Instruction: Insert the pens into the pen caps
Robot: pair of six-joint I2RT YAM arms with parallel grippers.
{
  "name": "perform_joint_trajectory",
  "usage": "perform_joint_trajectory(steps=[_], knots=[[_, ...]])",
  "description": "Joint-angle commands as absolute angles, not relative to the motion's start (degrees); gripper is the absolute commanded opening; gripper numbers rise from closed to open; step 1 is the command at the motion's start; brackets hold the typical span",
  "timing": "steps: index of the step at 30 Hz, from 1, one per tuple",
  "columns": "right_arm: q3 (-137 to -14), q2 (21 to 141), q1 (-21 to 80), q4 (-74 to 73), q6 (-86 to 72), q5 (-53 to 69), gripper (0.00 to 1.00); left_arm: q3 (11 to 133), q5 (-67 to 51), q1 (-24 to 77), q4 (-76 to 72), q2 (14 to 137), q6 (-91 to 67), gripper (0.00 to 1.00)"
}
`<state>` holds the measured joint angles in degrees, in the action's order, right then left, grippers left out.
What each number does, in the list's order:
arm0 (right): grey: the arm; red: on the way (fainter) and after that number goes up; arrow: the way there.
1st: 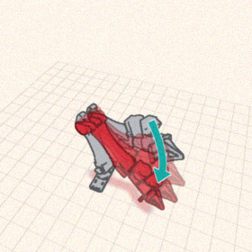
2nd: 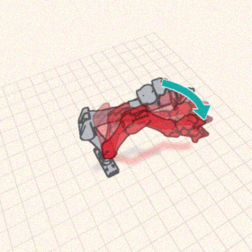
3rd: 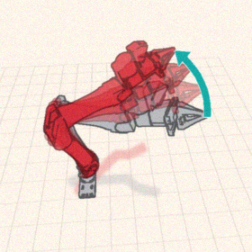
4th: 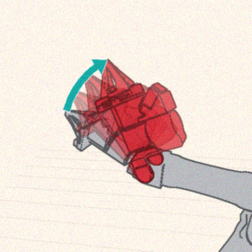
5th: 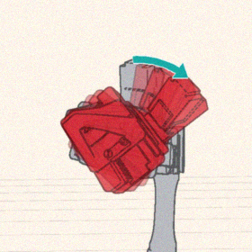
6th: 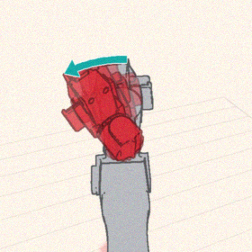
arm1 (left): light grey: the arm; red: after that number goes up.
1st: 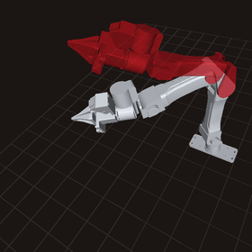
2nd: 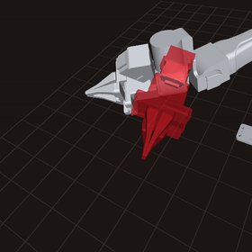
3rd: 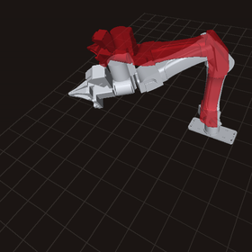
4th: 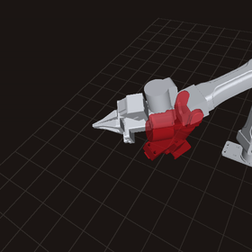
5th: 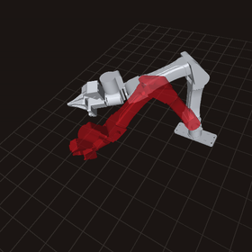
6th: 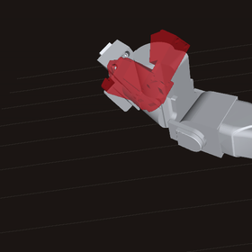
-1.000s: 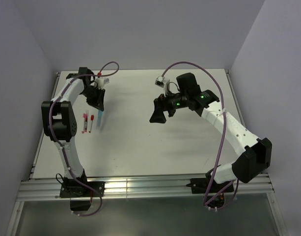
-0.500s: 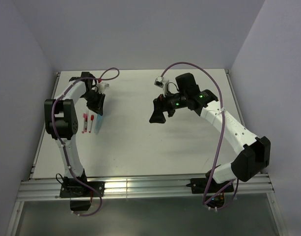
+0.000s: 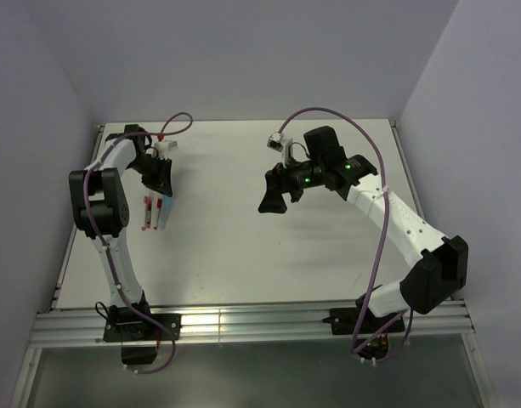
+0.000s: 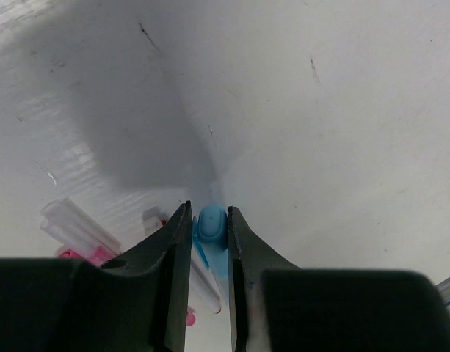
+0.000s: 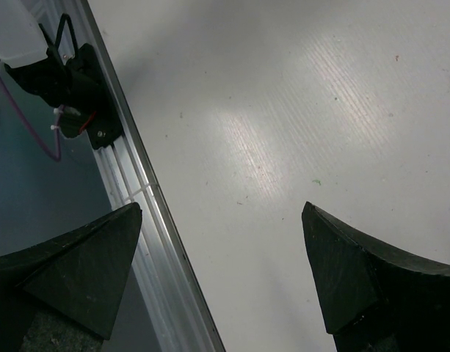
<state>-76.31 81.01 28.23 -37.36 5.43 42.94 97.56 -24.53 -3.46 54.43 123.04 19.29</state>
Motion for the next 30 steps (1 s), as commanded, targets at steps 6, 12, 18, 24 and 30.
perform_joint_trajectory(steps=[6,12,18,24,30], knots=[[-75.85,81.12,27.86,-37.44,5.89,43.59,0.98,98.53,-35.05,-6.59,53.88,124.98,21.36,0.04],[-76.03,81.47,27.77,-37.35,5.71,43.68,0.98,98.70,-40.77,-8.26,53.53,125.86,20.74,0.04],[-75.94,81.65,27.86,-37.35,5.71,43.77,0.98,98.09,-44.12,-9.40,52.91,126.47,19.95,0.04],[-75.85,81.74,27.86,-37.44,5.63,43.77,0.98,98.79,-46.58,-11.25,53.08,128.40,20.39,0.08],[-76.02,82.00,27.86,-37.53,5.54,43.86,0.98,101.34,-48.07,-11.78,55.02,131.04,22.41,0.11]])
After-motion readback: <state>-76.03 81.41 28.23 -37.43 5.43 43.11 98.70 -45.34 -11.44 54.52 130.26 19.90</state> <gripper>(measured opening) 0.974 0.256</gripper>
